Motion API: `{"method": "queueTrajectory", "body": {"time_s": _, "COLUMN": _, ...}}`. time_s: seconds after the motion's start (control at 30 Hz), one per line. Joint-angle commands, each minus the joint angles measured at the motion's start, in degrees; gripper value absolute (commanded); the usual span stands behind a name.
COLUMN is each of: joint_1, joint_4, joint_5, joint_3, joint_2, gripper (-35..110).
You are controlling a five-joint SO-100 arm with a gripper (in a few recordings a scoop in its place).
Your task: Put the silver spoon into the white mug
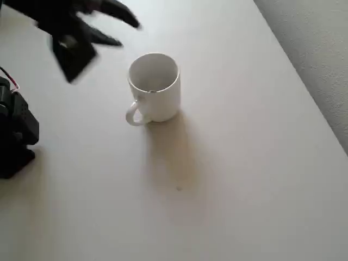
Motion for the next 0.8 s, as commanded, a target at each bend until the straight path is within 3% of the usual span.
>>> {"method": "queueTrajectory", "body": {"time_s": 0.0, "joint_1": 2.7, "joint_4": 2.2, "joint_5": -1.1, "joint_3": 3.8, "joint_2": 19.3, "gripper": -2}}
{"method": "queueTrajectory", "body": {"time_s": 0.23, "joint_1": 0.8, "joint_4": -2.6, "joint_5": -4.4, "joint_3": 34.2, "joint_2": 43.4, "gripper": -2}}
{"method": "queueTrajectory", "body": {"time_s": 0.4, "joint_1": 1.7, "joint_4": -10.0, "joint_5": -6.6, "joint_3": 55.7, "joint_2": 51.1, "gripper": -2}}
{"method": "queueTrajectory", "body": {"time_s": 0.77, "joint_1": 4.0, "joint_4": -12.0, "joint_5": -6.9, "joint_3": 77.3, "joint_2": 62.3, "gripper": -2}}
